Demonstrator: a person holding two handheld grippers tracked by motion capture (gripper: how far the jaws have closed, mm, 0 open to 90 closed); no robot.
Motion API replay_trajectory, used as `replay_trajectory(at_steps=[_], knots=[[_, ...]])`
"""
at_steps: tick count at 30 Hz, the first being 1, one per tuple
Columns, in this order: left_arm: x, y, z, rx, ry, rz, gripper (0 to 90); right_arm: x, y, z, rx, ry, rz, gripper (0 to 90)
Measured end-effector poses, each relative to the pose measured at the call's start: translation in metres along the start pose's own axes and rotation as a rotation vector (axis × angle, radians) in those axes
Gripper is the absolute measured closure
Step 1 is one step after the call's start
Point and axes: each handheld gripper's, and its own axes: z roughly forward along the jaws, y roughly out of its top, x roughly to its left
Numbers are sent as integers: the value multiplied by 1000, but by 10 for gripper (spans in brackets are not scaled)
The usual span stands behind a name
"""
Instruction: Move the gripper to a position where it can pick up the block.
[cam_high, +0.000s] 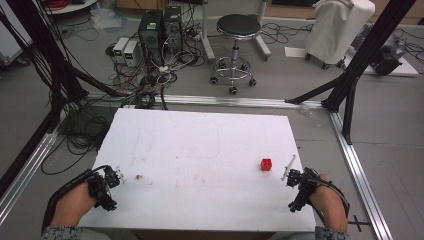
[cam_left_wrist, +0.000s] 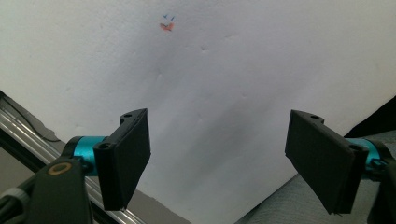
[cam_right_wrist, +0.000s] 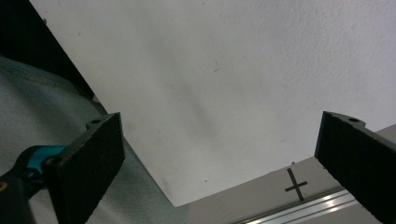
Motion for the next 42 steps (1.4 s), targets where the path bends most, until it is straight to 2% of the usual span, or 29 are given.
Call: replay_trajectory(at_steps=[5, 24, 38, 42], knots=[[0, 0, 0, 0, 10, -2, 225, 0, -1, -1, -2, 0, 6, 10], [-2, 1, -1, -5, 6, 0, 225, 0, -4, -3, -14, -20, 23, 10], [-3, 2, -1, -4, 5, 2, 225, -2, -8, -5, -48, -23, 34, 10], [-2, -1, -3, -13, 6, -9, 225, -4, -10, -4, -66, -17, 34, 10]])
